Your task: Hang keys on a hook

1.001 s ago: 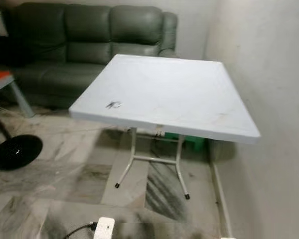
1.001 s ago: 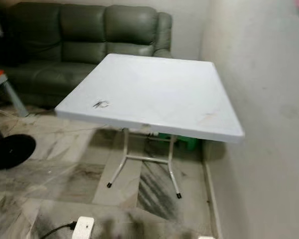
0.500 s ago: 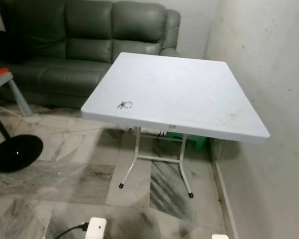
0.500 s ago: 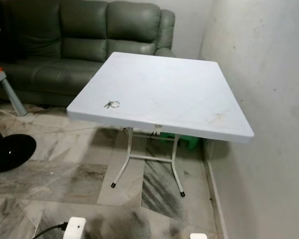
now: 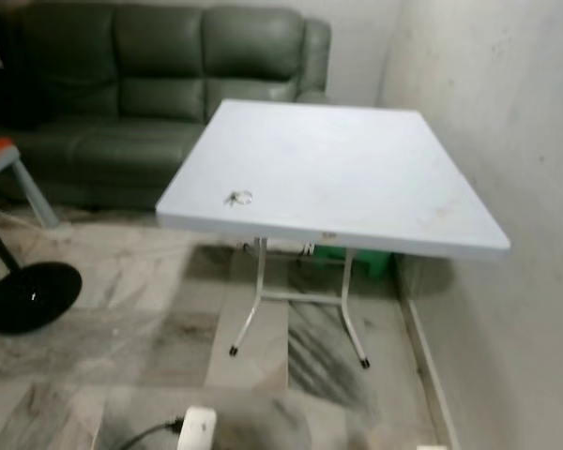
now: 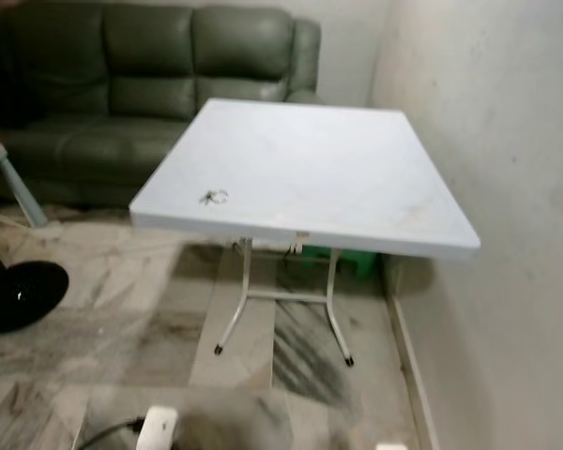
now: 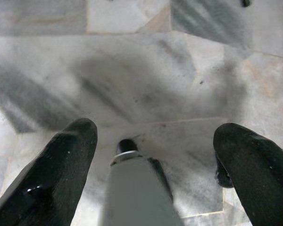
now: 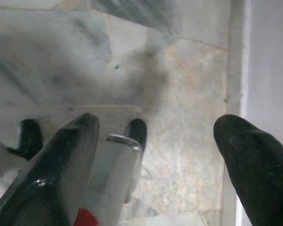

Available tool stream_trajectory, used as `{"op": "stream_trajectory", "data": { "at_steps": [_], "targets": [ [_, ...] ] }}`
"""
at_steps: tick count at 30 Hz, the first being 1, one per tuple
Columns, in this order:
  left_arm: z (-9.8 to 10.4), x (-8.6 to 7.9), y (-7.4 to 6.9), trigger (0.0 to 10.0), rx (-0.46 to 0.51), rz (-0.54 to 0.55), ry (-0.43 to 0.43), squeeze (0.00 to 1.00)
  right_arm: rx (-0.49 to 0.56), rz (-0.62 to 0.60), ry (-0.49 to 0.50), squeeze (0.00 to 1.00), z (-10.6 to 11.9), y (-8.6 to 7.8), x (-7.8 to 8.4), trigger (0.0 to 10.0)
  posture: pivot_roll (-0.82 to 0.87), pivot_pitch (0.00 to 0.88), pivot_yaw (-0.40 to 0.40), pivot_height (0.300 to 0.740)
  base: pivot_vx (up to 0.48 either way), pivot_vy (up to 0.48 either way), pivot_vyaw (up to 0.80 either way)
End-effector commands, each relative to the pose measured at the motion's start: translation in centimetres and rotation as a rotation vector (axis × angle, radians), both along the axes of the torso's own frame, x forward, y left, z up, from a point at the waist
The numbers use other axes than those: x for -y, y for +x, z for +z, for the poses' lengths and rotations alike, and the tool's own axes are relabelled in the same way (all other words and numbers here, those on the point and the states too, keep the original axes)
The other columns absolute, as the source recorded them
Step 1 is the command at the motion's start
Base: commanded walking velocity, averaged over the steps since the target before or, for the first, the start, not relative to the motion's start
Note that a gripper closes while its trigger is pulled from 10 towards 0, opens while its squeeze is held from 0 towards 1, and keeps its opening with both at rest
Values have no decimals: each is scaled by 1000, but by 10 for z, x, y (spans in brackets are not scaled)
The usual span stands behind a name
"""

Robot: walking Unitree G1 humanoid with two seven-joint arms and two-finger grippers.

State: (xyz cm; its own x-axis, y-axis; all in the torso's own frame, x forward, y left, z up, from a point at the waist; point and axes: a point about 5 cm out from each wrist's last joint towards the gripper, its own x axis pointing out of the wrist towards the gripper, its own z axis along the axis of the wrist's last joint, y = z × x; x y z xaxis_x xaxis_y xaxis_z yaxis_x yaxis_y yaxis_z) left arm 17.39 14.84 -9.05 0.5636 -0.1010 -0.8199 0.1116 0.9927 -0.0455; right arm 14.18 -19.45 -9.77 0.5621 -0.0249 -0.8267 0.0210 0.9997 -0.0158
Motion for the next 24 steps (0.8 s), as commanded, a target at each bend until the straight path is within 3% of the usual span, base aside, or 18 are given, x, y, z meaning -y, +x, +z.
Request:
{"op": "stream_trajectory", "data": {
  "at_steps": [1,24],
  "targets": [
    [1,-2,2,10000,6,3,5,0,9,2,4,0,0,1,-1,10000,31,0,-40,740,0,428,0],
    [5,2,9,10000,37,-2,-7,0,5,6,1,0,0,-1,-1,10000,33,0,-43,740,0,434,0]
  ]
}}
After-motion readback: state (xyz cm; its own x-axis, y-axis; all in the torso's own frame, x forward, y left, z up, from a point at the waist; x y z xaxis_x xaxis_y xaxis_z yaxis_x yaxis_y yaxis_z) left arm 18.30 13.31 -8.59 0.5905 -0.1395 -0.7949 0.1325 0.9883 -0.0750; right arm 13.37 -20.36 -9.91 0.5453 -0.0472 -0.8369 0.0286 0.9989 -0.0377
